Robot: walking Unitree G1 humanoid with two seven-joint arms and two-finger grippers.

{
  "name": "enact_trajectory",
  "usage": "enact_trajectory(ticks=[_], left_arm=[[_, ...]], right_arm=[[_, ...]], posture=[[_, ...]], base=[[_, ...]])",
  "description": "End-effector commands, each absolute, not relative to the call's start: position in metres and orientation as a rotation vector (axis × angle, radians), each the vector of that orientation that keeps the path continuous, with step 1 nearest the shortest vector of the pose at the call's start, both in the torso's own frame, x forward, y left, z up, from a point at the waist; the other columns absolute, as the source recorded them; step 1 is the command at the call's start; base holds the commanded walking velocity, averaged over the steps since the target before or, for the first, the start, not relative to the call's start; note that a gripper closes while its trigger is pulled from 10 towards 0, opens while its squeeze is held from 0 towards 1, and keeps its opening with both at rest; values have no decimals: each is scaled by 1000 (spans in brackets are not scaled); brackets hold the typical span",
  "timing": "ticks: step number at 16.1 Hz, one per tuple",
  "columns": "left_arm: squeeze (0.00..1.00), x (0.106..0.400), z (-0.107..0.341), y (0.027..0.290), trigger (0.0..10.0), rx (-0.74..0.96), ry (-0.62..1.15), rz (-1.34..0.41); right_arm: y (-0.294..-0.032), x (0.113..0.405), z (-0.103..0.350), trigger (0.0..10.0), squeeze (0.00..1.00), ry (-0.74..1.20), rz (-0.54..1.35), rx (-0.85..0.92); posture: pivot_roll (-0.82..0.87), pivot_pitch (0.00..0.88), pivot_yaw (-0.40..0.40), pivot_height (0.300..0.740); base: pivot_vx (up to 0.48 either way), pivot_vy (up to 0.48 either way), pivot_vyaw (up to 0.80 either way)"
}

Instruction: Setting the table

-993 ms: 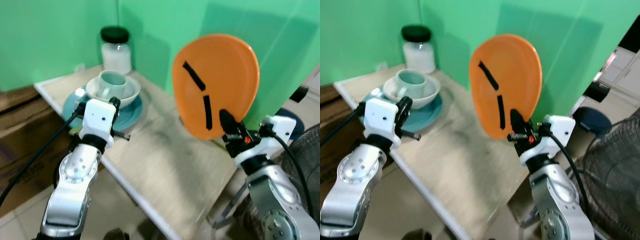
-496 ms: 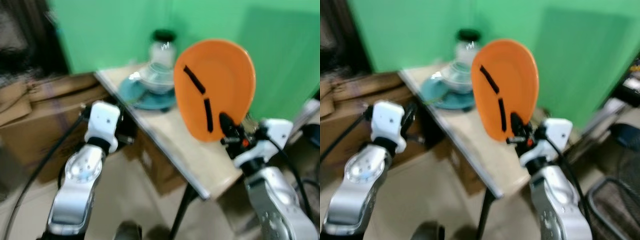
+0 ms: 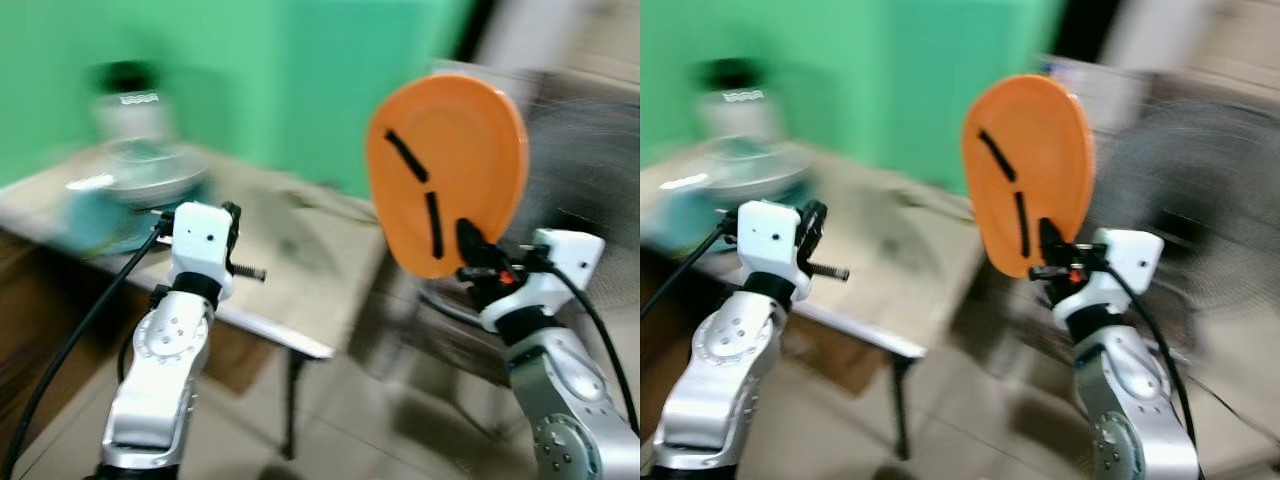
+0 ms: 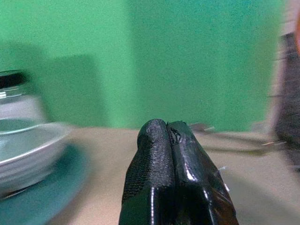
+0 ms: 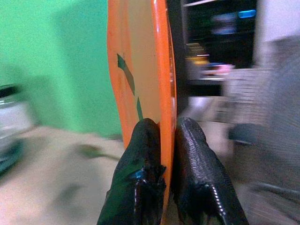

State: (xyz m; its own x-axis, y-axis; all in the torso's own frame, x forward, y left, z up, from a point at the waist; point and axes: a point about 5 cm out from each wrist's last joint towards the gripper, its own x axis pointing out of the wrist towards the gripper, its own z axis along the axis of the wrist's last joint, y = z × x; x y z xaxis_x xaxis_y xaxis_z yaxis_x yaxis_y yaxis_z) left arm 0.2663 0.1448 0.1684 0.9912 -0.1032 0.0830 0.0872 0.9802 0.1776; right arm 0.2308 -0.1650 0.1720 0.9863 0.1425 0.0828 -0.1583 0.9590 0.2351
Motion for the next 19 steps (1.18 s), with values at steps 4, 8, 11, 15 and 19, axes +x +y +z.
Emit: enact_trajectory(ticks=[4,8,11,15,19], left_arm=[[0,274,176,139,10000,185,-96,-162],[0,273,175,138,10000,200,-106,-220],[0,273,174,144,10000,204,-81,-208],[0,272,173,145,10000,189,-57,-203],[0,279,174,152,10000,86,-48,-103]], right_arm=[[-164,232,179,10000,0,-115,106,341],[-166,225,174,10000,0,-86,91,319],[-163,231,171,10000,0,-57,90,307],[-161,234,166,10000,0,-25,94,299],[-159,238,172,10000,0,-29,87,251]], posture=[[38,0,-59,740],[33,0,-56,740],[38,0,-53,740],[57,0,-68,740],[32,0,-61,740]], base=[[0,0,-800],[0,0,-800],[0,0,-800],[0,0,-800],[0,0,-800]])
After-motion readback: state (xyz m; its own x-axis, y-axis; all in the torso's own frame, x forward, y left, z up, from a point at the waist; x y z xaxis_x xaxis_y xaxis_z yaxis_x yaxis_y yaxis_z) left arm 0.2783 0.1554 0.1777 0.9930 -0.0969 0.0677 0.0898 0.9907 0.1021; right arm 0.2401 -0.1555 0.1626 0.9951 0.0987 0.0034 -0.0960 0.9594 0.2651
